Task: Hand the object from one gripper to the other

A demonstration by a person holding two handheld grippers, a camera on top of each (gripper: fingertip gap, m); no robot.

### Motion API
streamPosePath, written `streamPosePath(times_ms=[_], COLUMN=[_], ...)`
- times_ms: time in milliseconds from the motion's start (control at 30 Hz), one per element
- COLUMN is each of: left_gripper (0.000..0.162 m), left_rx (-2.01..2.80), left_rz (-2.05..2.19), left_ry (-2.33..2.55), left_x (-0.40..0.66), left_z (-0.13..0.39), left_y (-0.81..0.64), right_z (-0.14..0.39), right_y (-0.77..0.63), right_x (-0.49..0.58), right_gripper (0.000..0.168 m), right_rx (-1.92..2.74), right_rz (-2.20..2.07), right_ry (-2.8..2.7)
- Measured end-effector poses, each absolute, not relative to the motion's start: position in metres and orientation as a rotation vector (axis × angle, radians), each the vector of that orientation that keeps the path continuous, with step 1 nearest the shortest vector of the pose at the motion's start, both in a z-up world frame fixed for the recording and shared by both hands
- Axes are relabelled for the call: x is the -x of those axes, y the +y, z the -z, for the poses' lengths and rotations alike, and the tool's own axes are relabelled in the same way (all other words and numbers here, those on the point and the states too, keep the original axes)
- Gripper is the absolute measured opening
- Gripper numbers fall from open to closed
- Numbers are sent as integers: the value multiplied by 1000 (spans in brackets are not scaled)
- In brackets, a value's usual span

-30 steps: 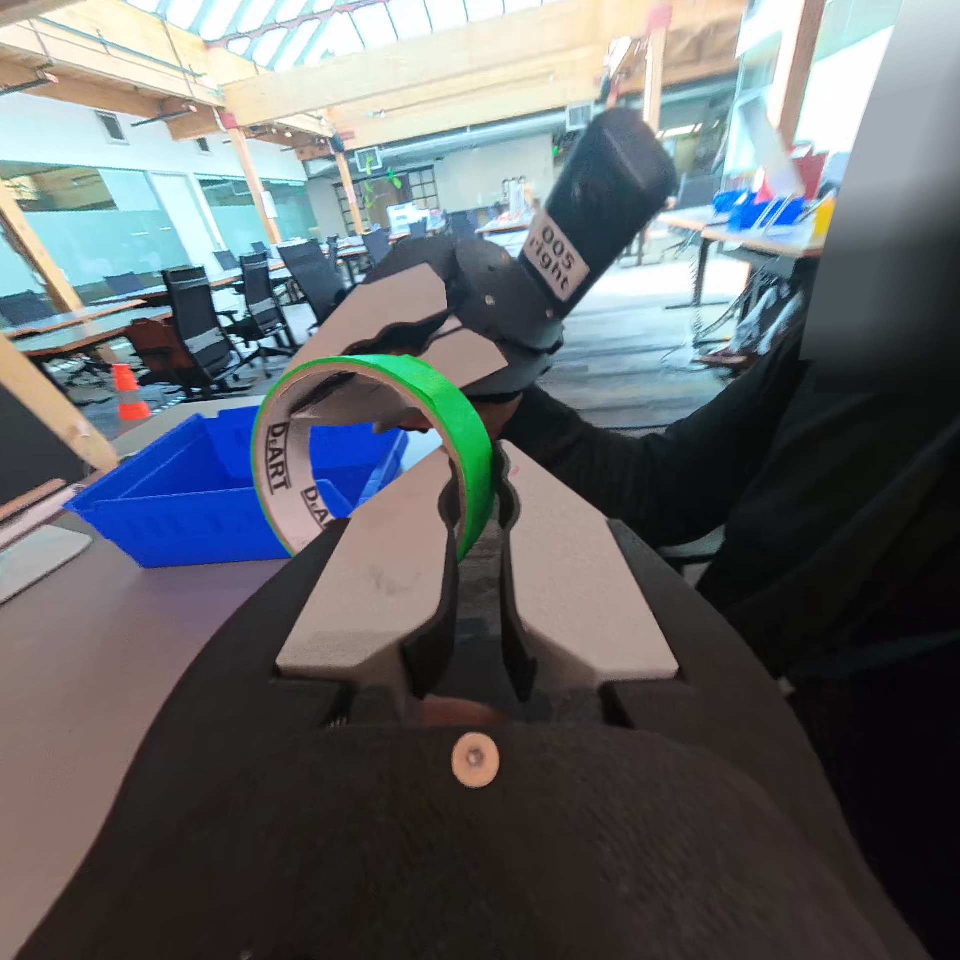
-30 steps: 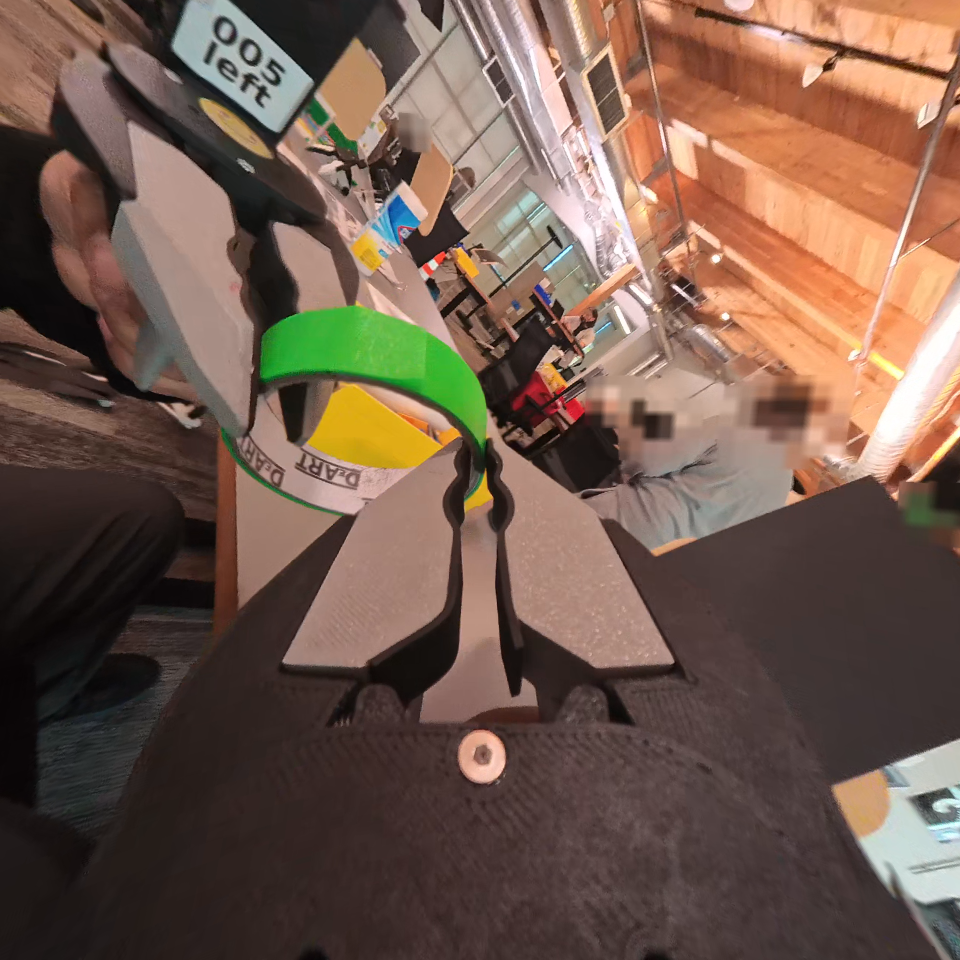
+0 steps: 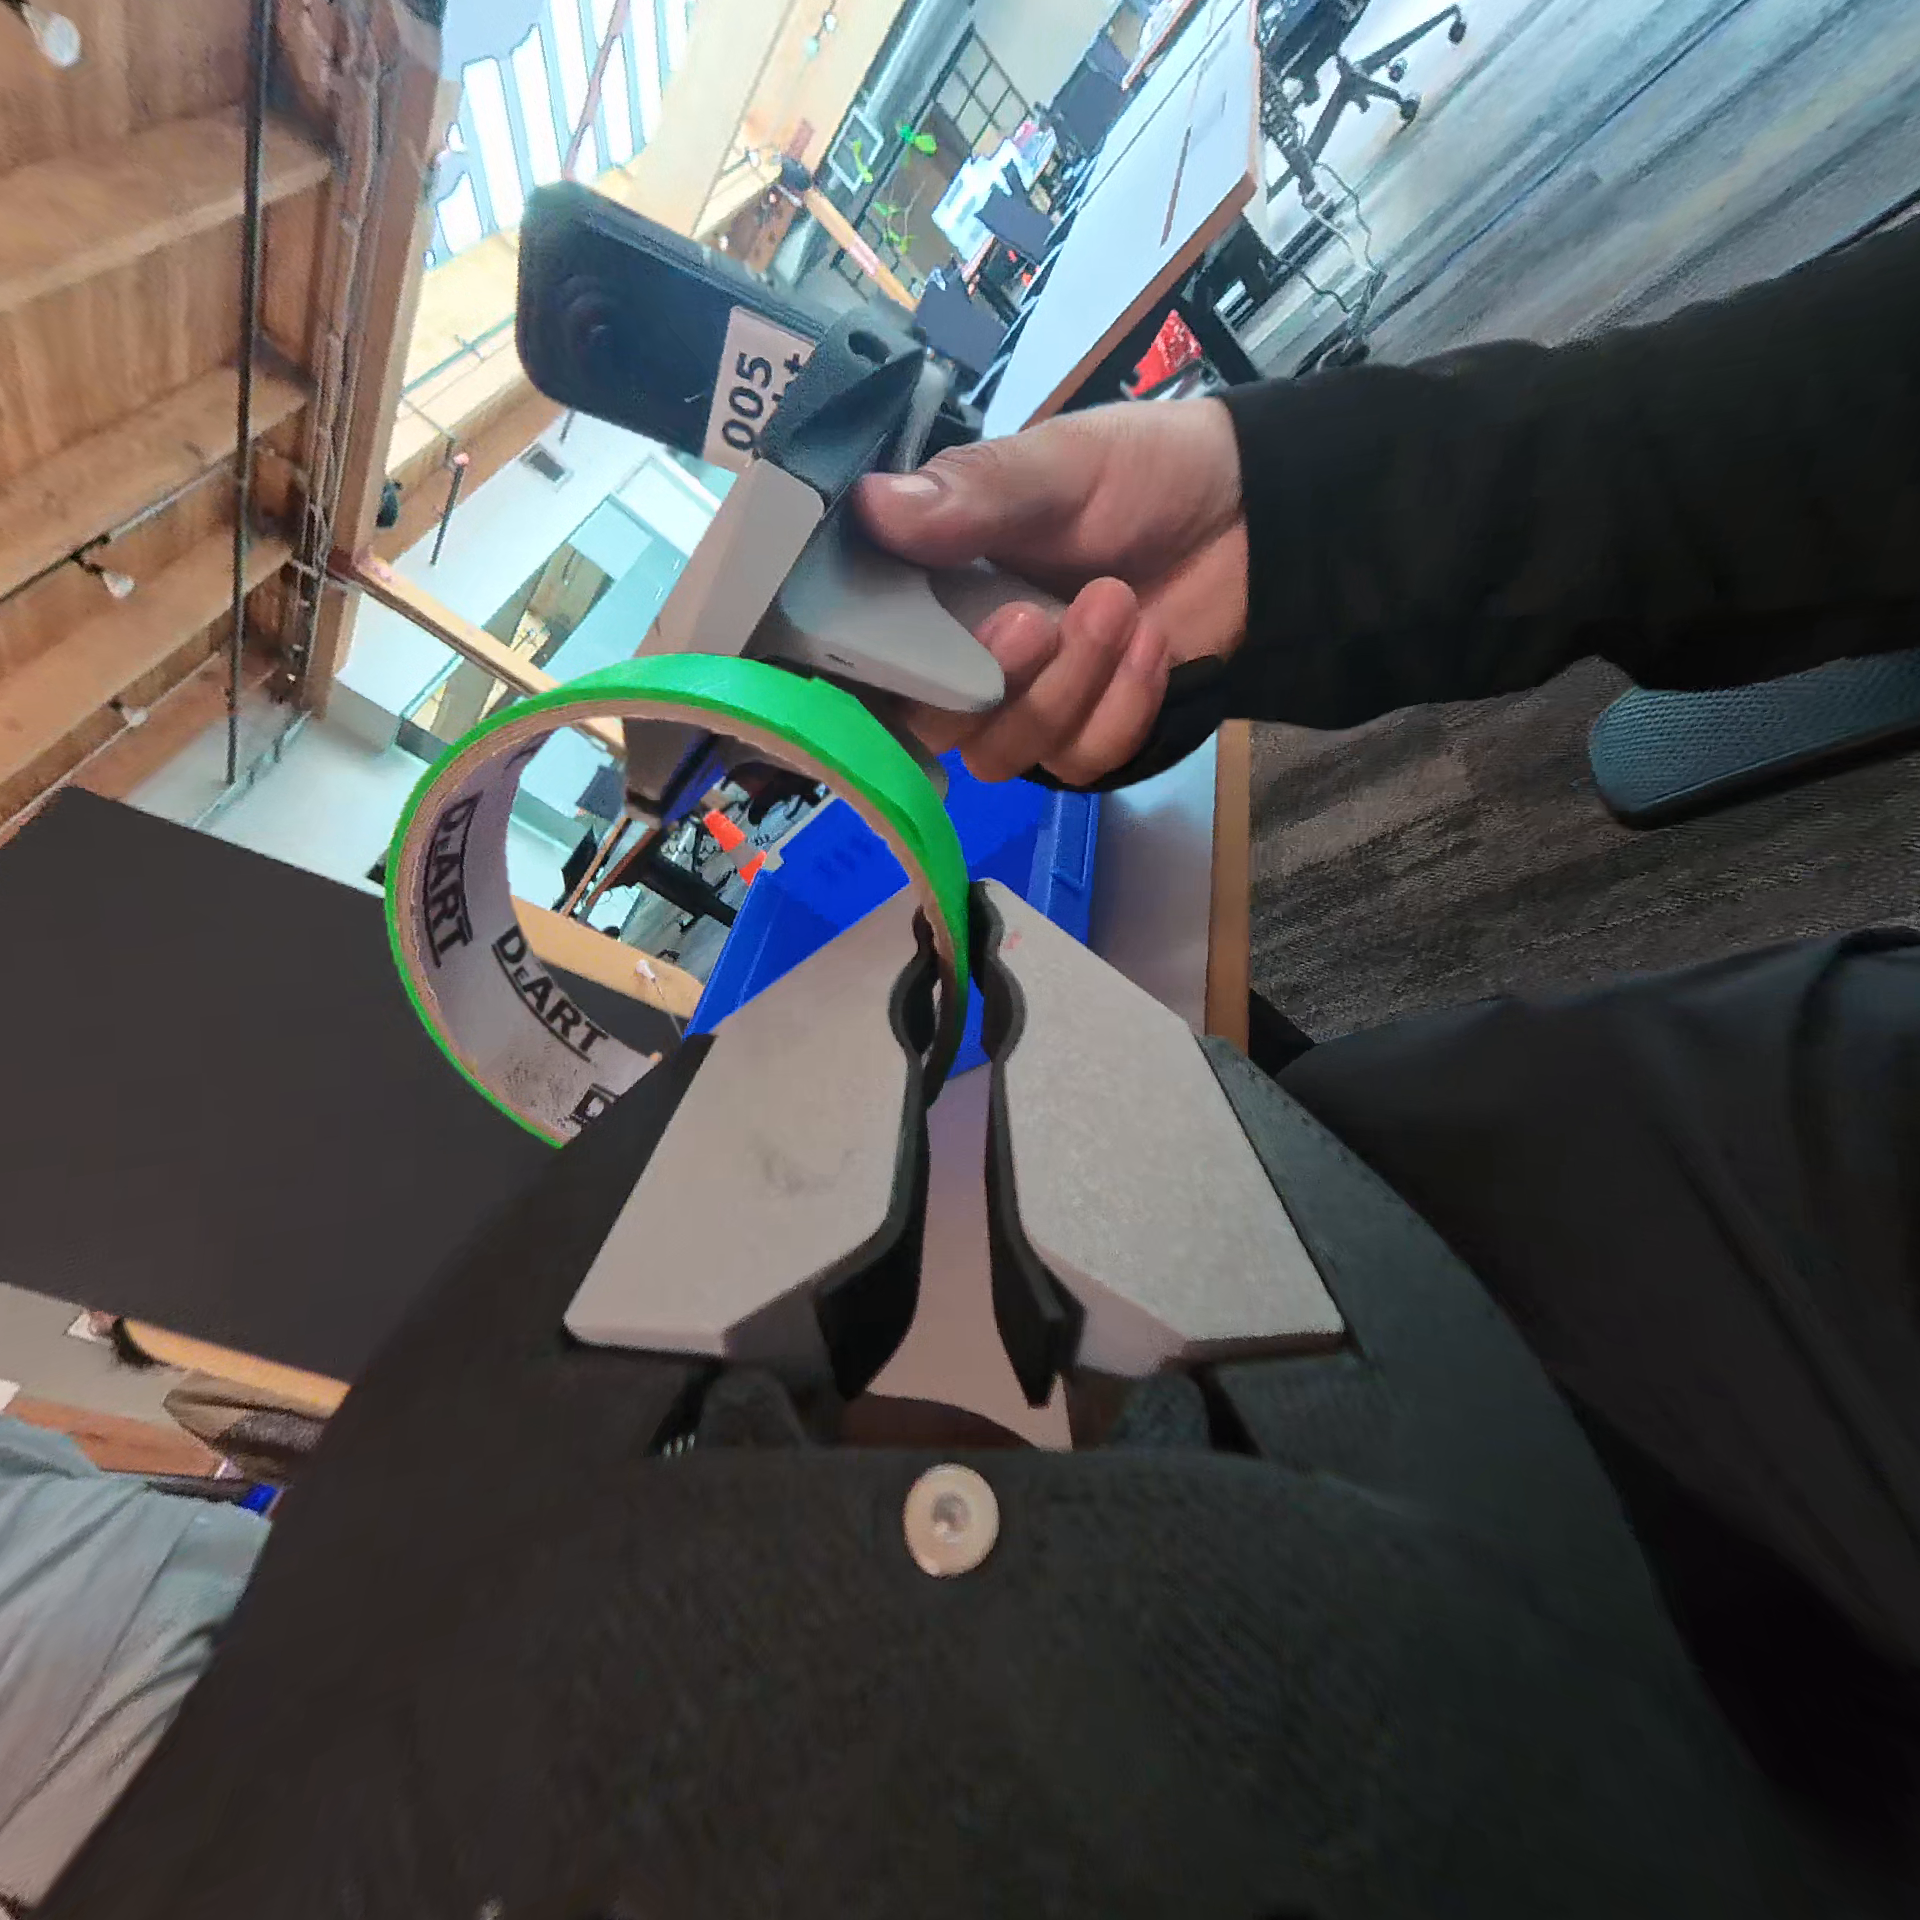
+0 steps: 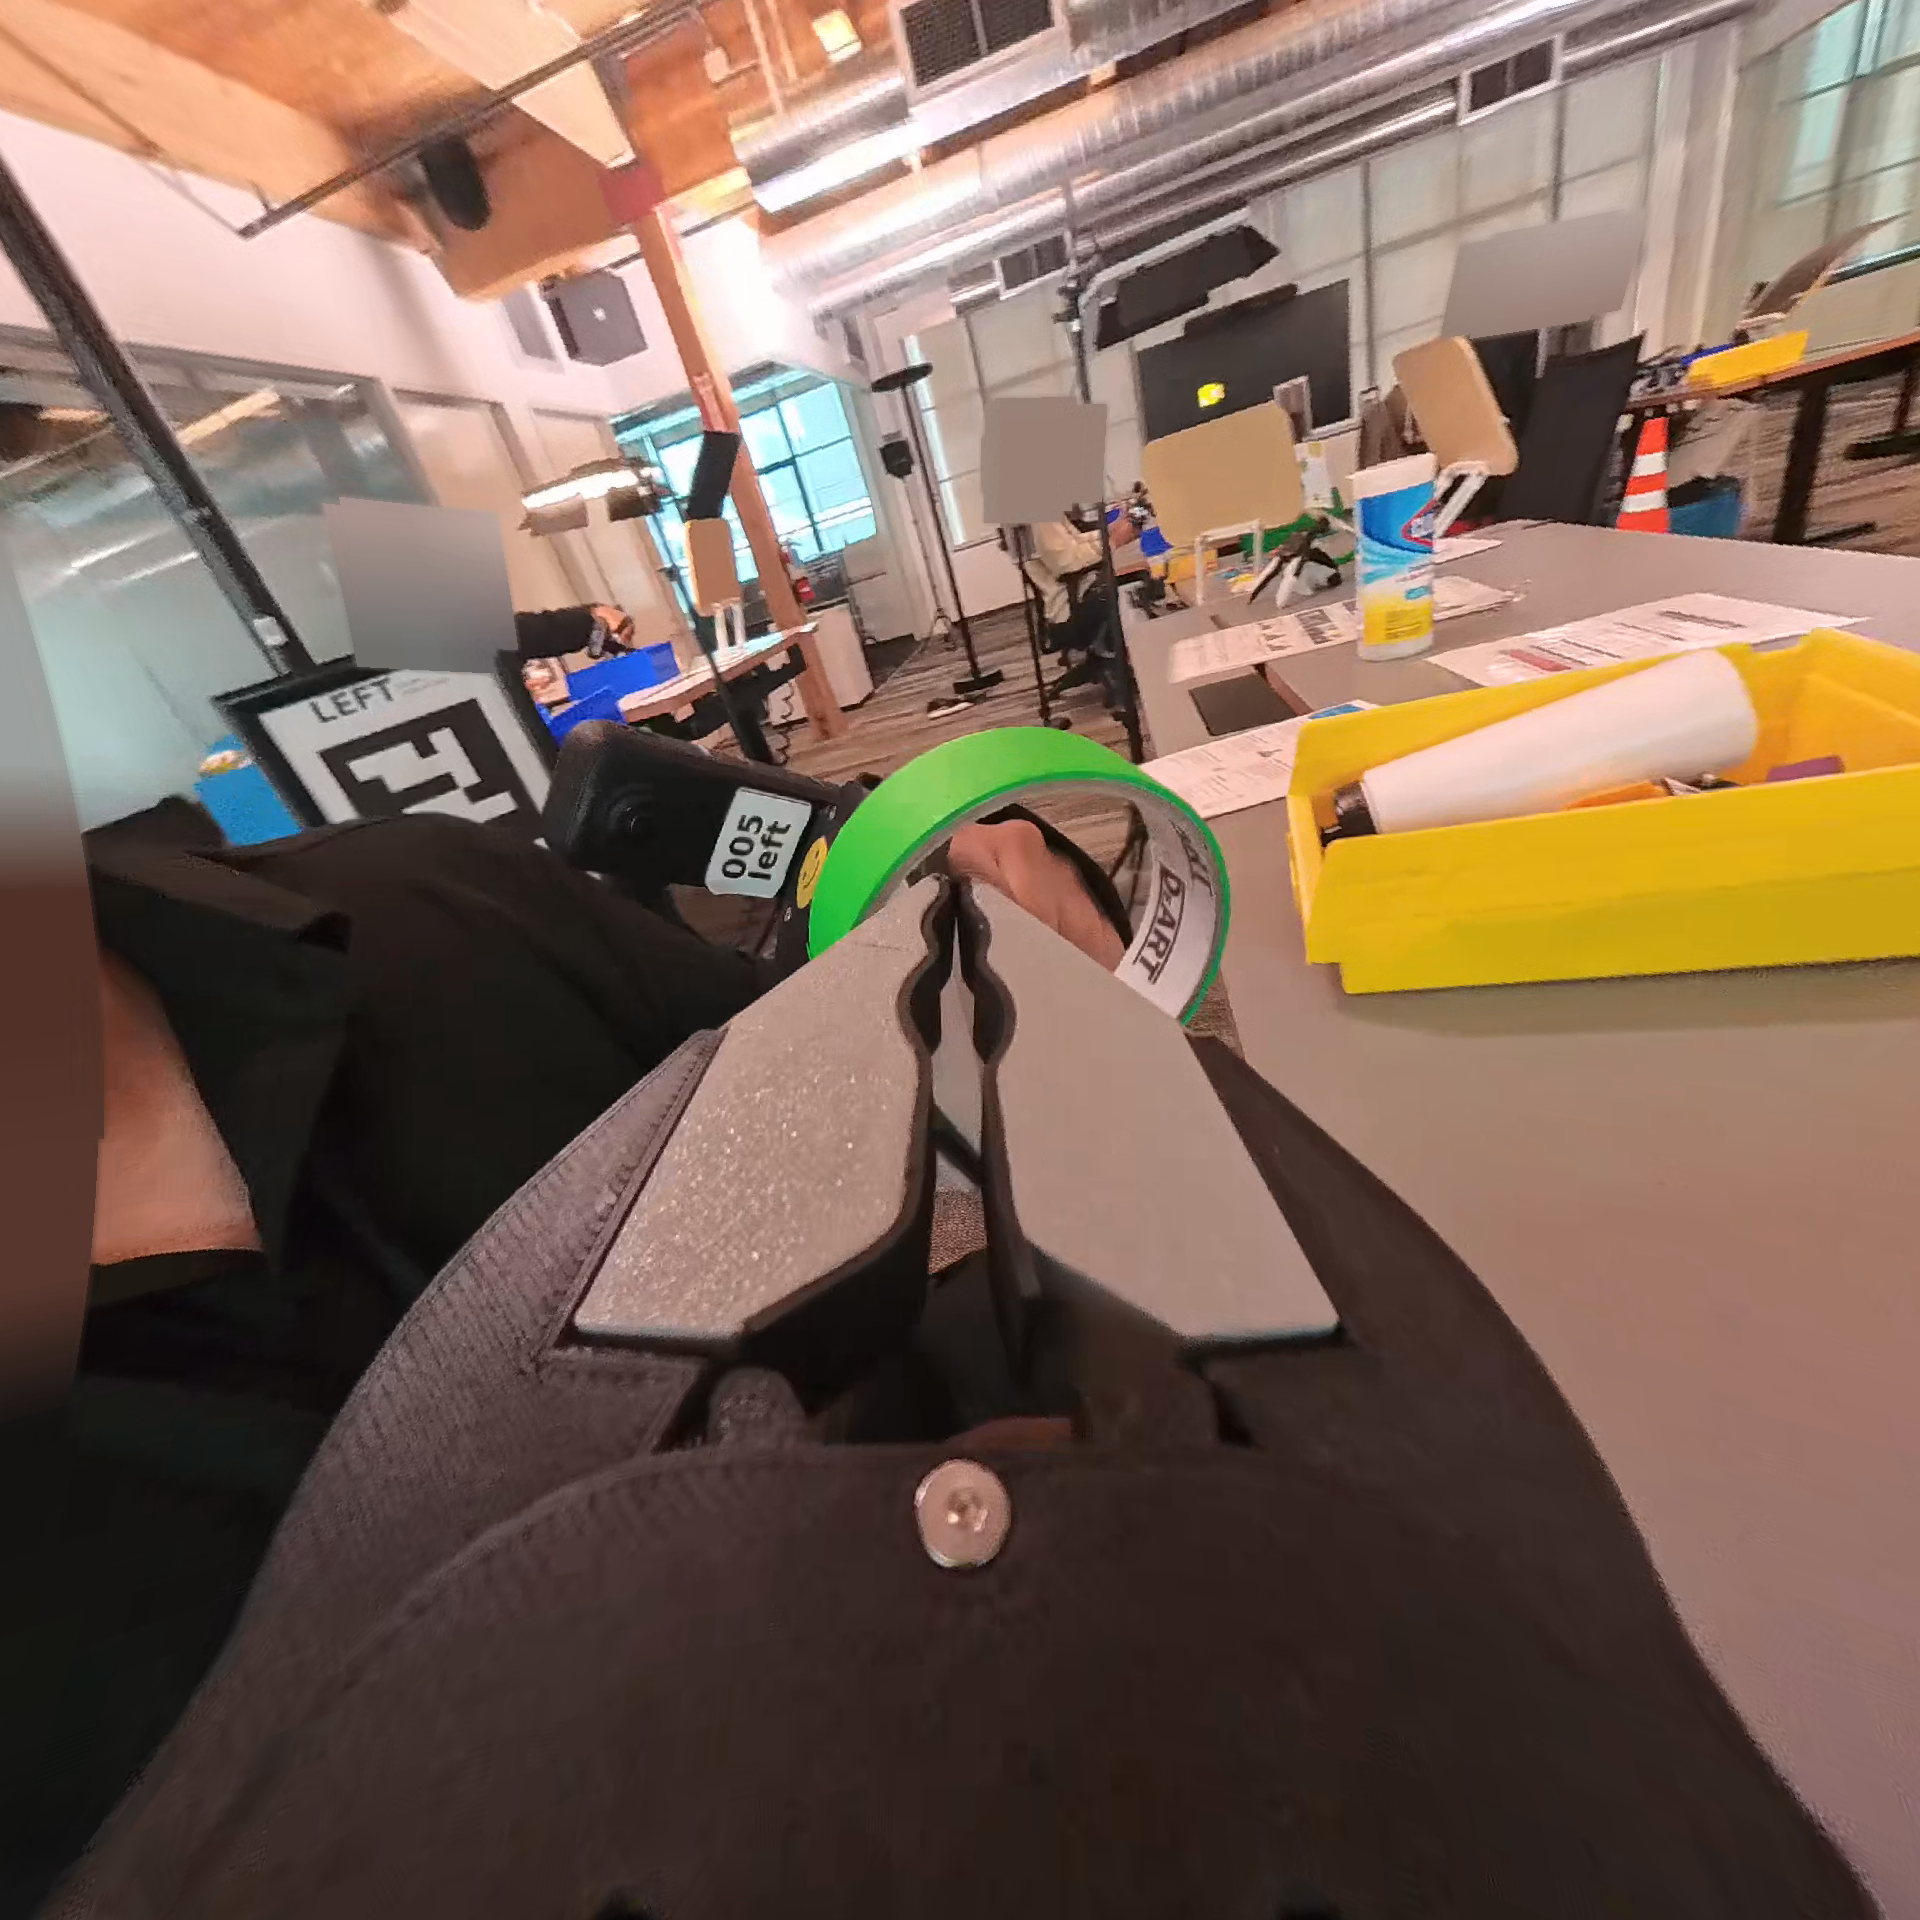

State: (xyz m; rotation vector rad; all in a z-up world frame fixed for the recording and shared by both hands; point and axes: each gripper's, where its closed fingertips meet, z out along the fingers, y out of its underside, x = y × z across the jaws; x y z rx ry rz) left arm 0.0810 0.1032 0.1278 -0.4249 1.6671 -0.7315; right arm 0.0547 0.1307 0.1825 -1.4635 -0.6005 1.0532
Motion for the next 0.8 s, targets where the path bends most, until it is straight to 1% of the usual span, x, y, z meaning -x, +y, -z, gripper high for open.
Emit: streamPosePath(times_ms=[33, 133, 200, 333, 433, 467, 600, 767, 800], left_gripper=[2, 2, 2, 1, 2, 2, 2, 2, 2], left_rx=[411, 353, 317, 274, 239, 230, 221, 184, 184], left_rz=[736, 751, 736, 707, 689, 679, 636, 475, 457], left_ry=[1667, 1667, 1644, 1648, 1671, 1676, 1677, 1621, 1625], left_x=[-84, -89, -92, -99, -104, -105, -109, -113, -115], left_z=[-128, -129, -133, -134, -128, -126, -123, -125, -122], left_y=[102, 96, 93, 90, 82, 79, 79, 93, 94], right_z=[-183, -187, -190, -201, -204, -201, -195, -185, -184], right_y=[128, 120, 113, 90, 81, 83, 86, 101, 101], right_x=[-59, -70, -75, -78, -79, -80, -82, -94, -92], right_gripper=[0, 0, 6, 29, 27, 22, 12, 33, 30], right_rx=[1468, 1456, 1449, 1385, 1388, 1411, 1455, 1507, 1503], right_rz=[-1042, -1023, -1028, -1096, -1077, -1029, -952, -928, -958], right_ry=[-582, -520, -489, -474, -454, -445, -416, -344, -352])
